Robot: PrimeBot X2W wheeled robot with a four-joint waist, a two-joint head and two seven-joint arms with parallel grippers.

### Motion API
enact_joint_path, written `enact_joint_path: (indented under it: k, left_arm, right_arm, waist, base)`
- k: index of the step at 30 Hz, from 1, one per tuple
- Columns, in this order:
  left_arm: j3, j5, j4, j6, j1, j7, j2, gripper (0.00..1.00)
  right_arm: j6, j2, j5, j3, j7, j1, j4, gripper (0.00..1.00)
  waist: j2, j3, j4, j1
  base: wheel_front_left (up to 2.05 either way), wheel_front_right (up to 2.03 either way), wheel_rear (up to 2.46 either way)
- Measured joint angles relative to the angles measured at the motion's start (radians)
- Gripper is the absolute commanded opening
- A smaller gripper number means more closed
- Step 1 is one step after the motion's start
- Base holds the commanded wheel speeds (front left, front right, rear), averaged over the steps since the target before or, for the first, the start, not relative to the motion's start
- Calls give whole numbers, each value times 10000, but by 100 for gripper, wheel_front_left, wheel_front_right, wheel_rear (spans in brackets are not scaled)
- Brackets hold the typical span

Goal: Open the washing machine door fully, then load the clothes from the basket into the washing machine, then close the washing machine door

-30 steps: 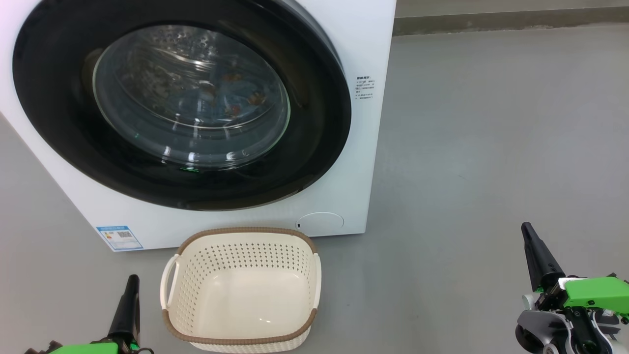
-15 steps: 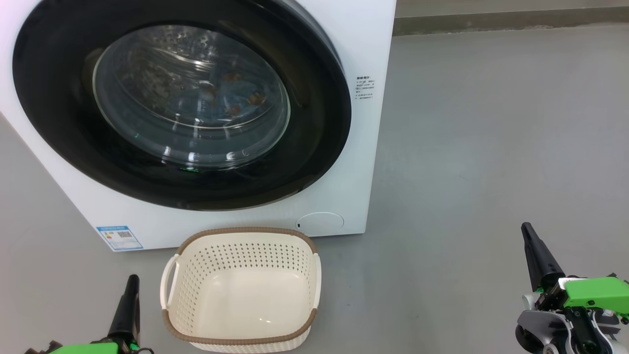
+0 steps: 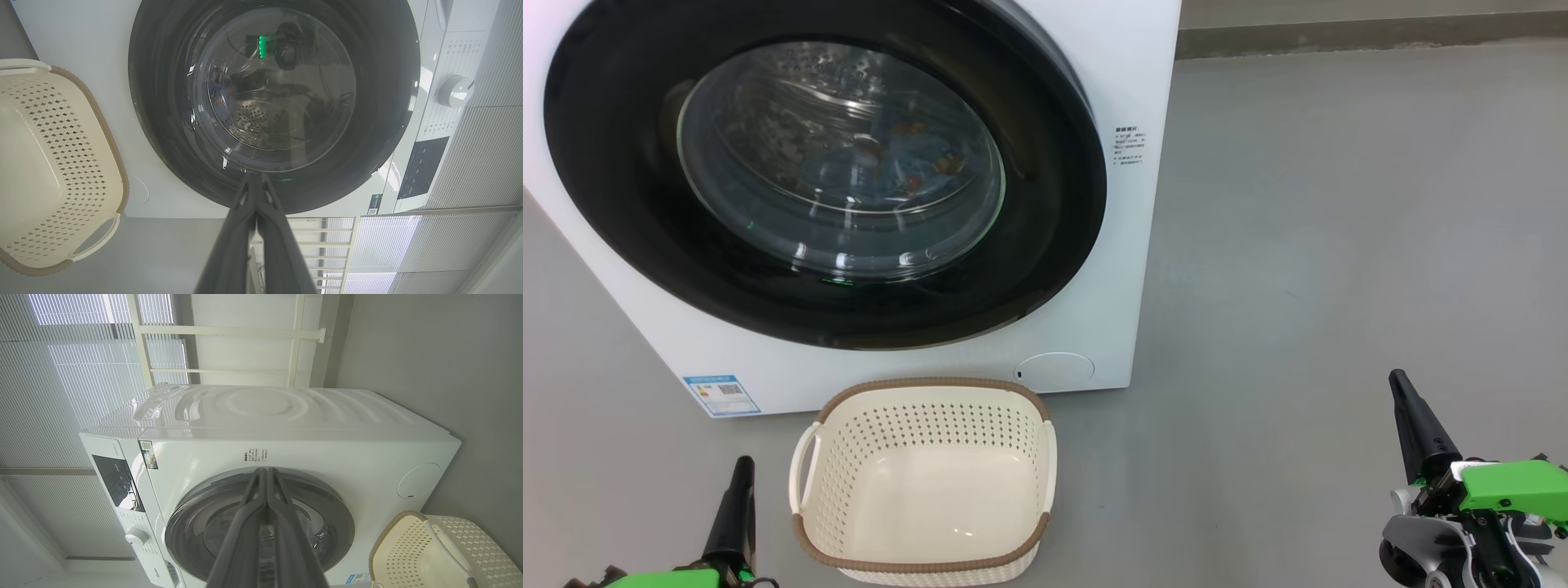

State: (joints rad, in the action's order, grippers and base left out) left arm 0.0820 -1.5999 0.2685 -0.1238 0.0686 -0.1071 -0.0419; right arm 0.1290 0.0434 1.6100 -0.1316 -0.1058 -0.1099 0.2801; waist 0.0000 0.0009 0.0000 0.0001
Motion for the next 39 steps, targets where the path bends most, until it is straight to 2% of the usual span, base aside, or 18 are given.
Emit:
enact_joint_path:
  k: [39]
  left_arm:
    - [2,0,0,0,0,0,0,0]
  right_arm:
    - [0,-4,0,-4,0,1,-2,0]
  waist:
    - [0,0,0,0]
  base:
    - [0,0,0]
